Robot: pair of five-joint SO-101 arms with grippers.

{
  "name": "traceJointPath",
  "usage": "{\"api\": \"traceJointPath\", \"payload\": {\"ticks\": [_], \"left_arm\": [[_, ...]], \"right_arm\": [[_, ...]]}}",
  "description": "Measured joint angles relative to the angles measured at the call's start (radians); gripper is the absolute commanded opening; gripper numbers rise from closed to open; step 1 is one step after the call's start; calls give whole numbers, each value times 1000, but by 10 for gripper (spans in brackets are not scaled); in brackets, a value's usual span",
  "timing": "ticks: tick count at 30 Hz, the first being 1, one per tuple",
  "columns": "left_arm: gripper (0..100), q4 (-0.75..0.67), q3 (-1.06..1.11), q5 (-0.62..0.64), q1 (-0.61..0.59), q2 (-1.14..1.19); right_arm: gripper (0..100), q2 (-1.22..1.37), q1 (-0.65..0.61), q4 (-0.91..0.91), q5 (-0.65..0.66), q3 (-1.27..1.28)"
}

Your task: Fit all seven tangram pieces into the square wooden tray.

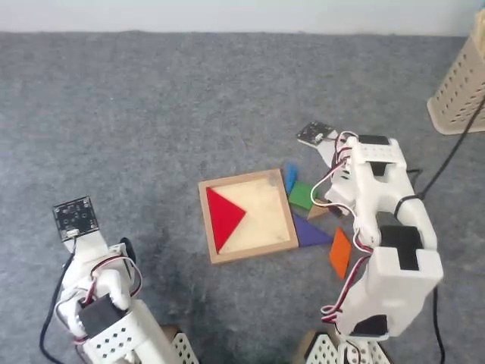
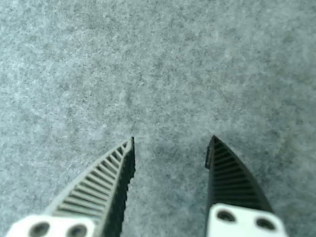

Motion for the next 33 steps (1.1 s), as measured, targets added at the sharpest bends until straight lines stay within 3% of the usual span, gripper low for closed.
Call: {"api": "traceJointPath", "payload": {"ticks": [15, 19, 26, 33], "left_arm": [[225, 0, 0, 0, 0, 0], [225, 0, 0, 0, 0, 0], [225, 0, 0, 0, 0, 0], [225, 0, 0, 0, 0, 0]], "right_arm": [[155, -31, -49, 281, -106, -310], [155, -129, -147, 284, -106, -292], [154, -173, -425, 256, -100, -272], [154, -81, -592, 221, 71, -272]]}}
